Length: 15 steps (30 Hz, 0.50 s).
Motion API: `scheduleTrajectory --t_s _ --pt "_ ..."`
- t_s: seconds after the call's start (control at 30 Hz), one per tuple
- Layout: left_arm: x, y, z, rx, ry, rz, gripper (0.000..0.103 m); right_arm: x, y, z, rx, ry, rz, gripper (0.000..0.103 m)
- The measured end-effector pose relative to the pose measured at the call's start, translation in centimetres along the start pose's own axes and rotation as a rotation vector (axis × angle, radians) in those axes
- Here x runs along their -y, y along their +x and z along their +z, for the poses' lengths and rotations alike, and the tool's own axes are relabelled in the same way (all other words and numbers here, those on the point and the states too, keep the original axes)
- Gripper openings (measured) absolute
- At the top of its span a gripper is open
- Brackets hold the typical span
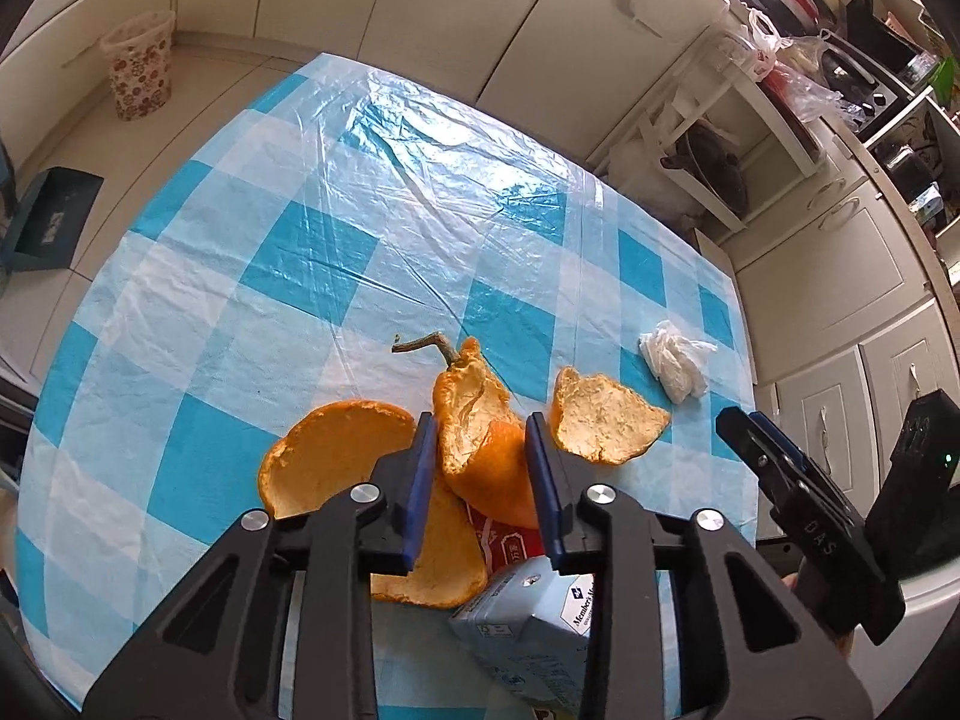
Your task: Collect trash
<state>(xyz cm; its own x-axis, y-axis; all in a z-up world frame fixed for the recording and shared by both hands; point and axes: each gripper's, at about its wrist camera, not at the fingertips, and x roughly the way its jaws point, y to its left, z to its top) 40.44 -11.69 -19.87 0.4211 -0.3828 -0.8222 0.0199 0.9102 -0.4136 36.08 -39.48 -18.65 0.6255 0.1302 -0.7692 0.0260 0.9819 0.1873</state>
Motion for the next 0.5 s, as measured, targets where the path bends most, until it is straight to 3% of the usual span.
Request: scheduleTrajectory --t_s 0.17,0.33,0.47,0.5 --pt "0.0 -0.7 0.1 0.010 0.004 -0.028 0.022 0.3 1.8 2.1 0.001 -0.001 -0.049 0.066" --pt "0.2 -0.5 -0.2 -0.009 0.028 -0.052 0.022 0.4 4.8 2.5 -0.051 -0.019 -0.081 0.068" --pt "0.2 0.2 -0.6 -0.026 0.034 -0.045 0.031 1.0 6.7 2.3 -0.081 -0.022 -0.100 0.067" --pt "0.2 0.3 -0.6 -0.025 0.031 -0.040 0.032 0.9 6.7 2.3 -0.075 -0.040 -0.105 0.062"
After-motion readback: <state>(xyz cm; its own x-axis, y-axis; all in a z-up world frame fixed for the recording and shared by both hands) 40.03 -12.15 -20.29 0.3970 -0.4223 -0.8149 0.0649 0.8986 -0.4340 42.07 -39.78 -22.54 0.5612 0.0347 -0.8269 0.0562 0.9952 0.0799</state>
